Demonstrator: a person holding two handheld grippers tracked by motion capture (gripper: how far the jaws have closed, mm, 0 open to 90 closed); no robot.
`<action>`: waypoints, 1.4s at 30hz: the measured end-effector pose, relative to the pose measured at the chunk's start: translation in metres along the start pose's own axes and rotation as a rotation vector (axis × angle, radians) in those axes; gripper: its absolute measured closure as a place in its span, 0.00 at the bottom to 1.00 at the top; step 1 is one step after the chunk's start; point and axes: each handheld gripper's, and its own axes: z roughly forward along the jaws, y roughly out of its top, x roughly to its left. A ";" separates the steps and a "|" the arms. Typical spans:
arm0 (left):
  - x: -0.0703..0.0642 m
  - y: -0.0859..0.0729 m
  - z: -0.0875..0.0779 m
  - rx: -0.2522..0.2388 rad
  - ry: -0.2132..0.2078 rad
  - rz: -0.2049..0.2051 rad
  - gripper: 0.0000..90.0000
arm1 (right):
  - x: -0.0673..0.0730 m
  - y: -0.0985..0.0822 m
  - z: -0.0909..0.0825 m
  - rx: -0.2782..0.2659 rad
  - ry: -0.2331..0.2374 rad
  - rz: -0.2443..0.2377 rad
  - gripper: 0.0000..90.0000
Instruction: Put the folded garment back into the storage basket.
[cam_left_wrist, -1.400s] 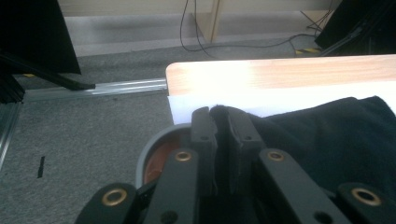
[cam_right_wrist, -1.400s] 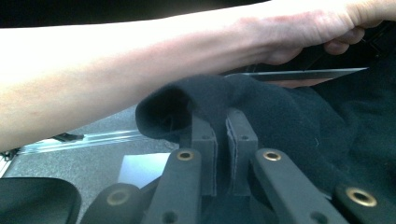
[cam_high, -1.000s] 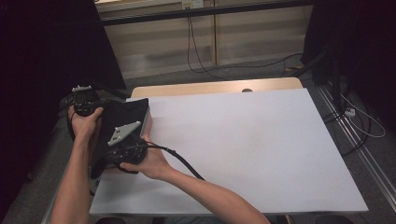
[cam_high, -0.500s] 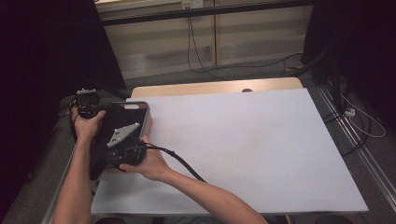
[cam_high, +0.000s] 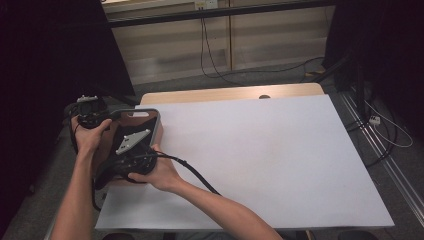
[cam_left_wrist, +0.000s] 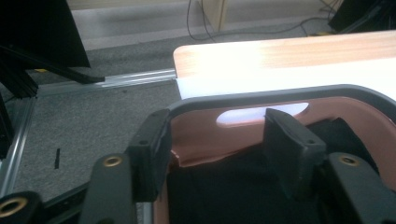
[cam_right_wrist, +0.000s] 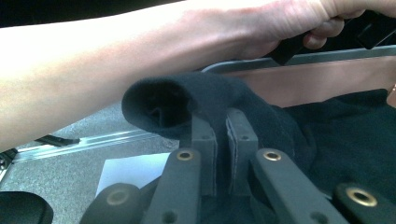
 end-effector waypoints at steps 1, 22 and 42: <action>0.001 -0.002 -0.002 -0.001 0.005 -0.009 0.43 | 0.000 0.001 0.002 -0.003 0.002 0.004 0.94; -0.001 -0.023 -0.030 -0.041 -0.005 0.023 0.33 | -0.003 0.004 0.008 -0.005 0.017 0.026 0.82; -0.027 -0.048 -0.078 -0.097 0.030 0.085 0.27 | 0.000 -0.023 -0.036 -0.045 -0.023 0.021 0.51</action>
